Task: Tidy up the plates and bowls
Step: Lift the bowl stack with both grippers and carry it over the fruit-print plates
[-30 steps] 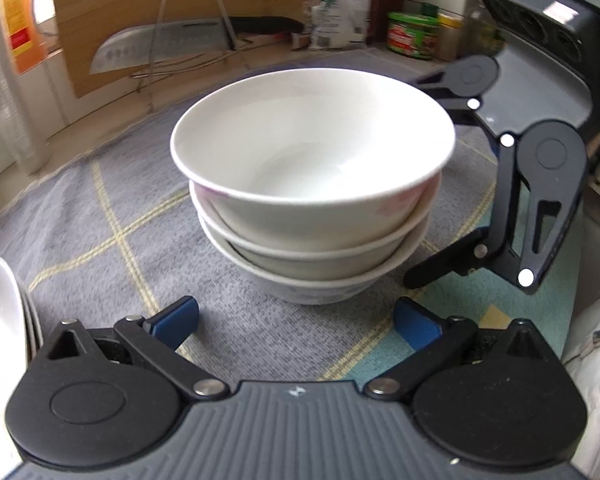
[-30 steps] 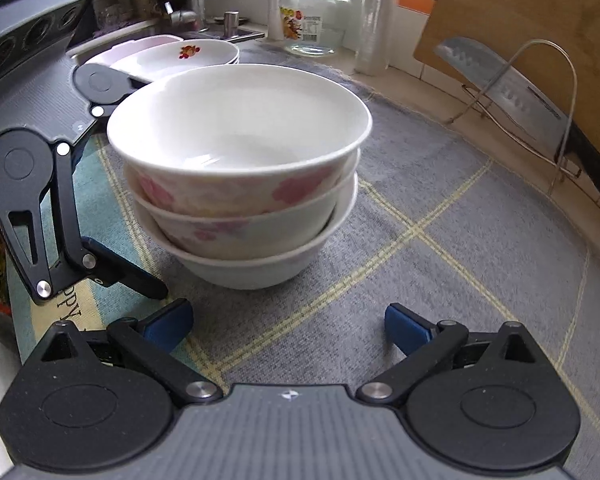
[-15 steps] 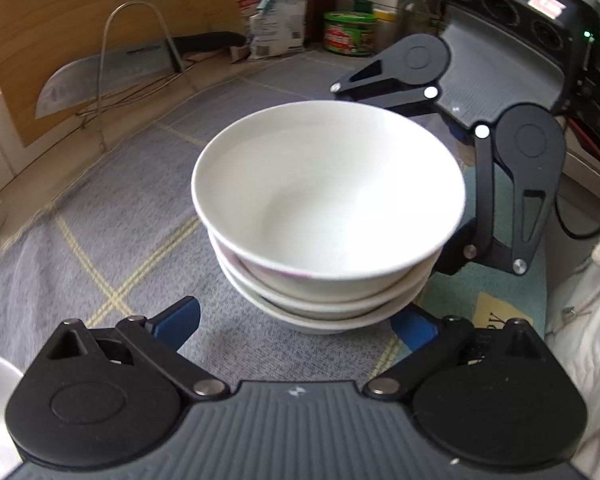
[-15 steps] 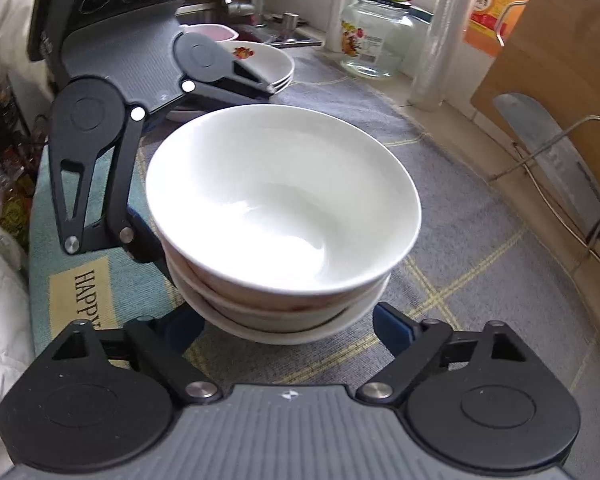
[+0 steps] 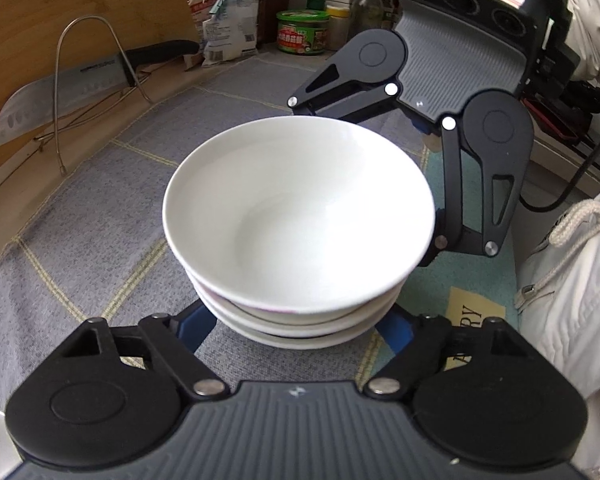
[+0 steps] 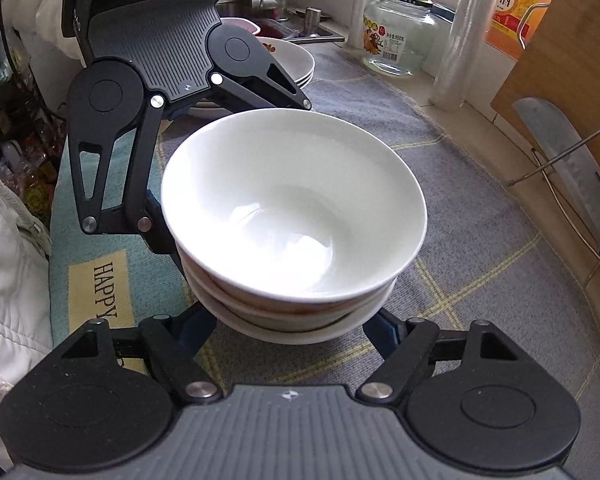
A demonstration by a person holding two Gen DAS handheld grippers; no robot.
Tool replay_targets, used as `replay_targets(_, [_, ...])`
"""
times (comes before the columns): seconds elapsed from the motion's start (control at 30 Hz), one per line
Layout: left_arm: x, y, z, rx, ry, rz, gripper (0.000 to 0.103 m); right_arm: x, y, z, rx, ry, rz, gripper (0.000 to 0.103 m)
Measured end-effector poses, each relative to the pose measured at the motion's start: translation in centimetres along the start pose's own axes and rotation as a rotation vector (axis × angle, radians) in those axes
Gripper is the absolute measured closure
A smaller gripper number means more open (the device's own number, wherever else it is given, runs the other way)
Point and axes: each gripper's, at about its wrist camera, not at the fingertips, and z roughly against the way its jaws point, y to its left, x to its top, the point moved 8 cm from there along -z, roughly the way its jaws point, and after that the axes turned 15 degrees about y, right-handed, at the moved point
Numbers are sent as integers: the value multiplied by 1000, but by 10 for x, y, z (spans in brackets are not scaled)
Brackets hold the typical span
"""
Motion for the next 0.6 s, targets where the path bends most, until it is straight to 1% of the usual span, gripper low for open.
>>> replay_targets(0.43, [4,0,-1,-9,21,-27,18,1,-2,-1,7,8,2,19])
replay_targets(0.6, [5,0,-2,-11,26,-32,18,4,-1,-5,8,11,6,17])
